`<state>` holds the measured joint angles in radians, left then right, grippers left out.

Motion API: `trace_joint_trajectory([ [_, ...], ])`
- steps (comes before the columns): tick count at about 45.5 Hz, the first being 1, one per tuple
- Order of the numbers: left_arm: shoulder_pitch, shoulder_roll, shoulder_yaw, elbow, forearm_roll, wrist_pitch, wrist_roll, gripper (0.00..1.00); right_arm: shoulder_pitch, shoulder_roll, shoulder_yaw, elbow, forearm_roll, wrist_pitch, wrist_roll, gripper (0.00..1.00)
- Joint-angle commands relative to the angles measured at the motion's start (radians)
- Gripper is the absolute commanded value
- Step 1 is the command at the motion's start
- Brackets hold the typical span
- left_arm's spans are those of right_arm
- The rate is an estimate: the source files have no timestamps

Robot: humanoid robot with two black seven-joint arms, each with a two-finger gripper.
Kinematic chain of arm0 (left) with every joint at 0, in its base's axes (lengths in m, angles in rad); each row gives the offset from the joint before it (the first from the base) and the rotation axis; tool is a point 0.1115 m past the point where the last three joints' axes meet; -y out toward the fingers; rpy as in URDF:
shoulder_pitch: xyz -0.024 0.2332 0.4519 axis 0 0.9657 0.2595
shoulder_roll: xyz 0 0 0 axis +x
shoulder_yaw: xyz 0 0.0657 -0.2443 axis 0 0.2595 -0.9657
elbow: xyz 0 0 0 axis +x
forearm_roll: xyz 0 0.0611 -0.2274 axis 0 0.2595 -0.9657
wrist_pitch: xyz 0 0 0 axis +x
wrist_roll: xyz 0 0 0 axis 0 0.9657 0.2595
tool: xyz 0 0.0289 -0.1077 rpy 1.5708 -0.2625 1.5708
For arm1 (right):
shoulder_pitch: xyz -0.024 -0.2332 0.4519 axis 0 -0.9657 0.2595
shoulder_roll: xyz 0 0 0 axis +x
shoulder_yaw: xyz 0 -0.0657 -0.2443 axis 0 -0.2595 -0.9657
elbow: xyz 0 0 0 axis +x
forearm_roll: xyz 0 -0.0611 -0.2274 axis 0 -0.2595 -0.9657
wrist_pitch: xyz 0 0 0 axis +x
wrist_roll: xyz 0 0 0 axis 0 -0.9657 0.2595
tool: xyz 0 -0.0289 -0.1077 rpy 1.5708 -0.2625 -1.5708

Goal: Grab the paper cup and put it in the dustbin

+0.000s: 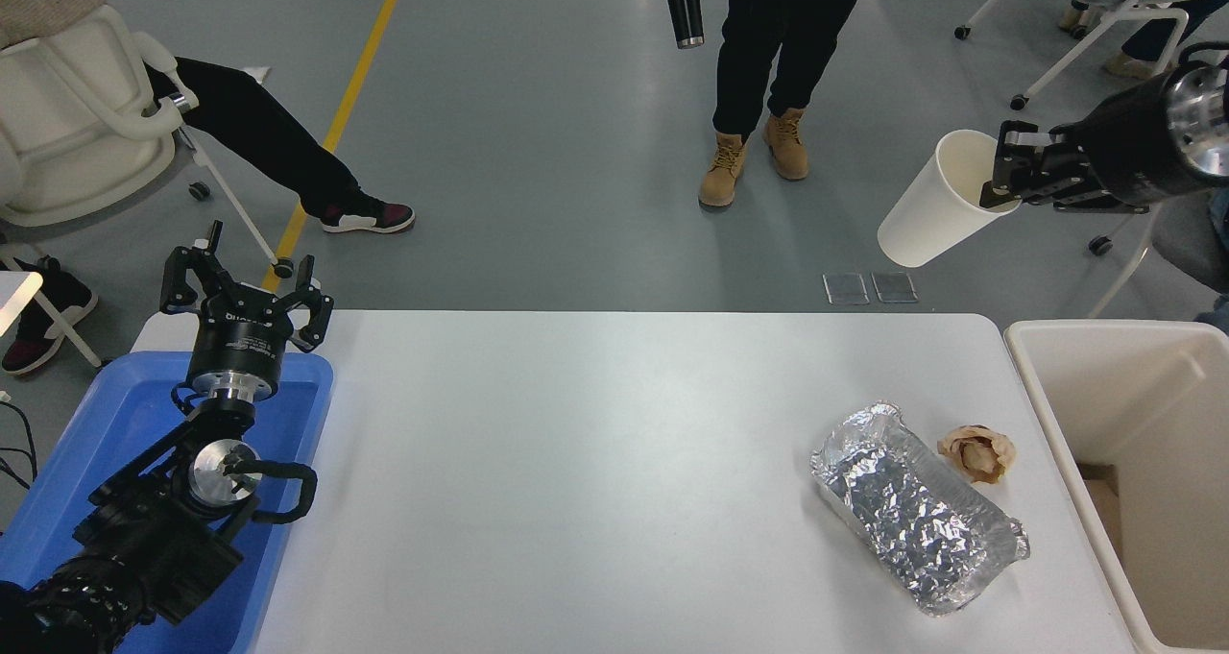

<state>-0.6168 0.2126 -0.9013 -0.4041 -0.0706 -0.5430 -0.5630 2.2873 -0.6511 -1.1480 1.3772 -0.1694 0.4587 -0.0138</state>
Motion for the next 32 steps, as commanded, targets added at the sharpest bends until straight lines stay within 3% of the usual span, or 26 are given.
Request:
trace_joint_trajectory([
  [1,-0.001,0.001,-0.001,-0.001,0.000,0.000,0.000,0.99,0.031,-0.007,-0.003,-0.006,-0.004,0.018,-0.002,0.00],
  [11,0.000,0.001,-0.001,0.001,0.000,0.000,0.000,0.99,-0.072,-0.012,-0.030,-0.137,0.010,-0.024,-0.011,0.00],
  [20,0.000,0.001,-0.001,-0.001,0.000,0.000,0.000,0.99,-0.369,-0.056,0.001,-0.556,0.024,-0.052,-0.011,0.00],
  [32,0.000,-0.001,-0.001,0.001,0.000,0.000,0.000,0.99,-0.879,-0.053,0.074,-1.088,0.221,-0.090,-0.015,0.00],
])
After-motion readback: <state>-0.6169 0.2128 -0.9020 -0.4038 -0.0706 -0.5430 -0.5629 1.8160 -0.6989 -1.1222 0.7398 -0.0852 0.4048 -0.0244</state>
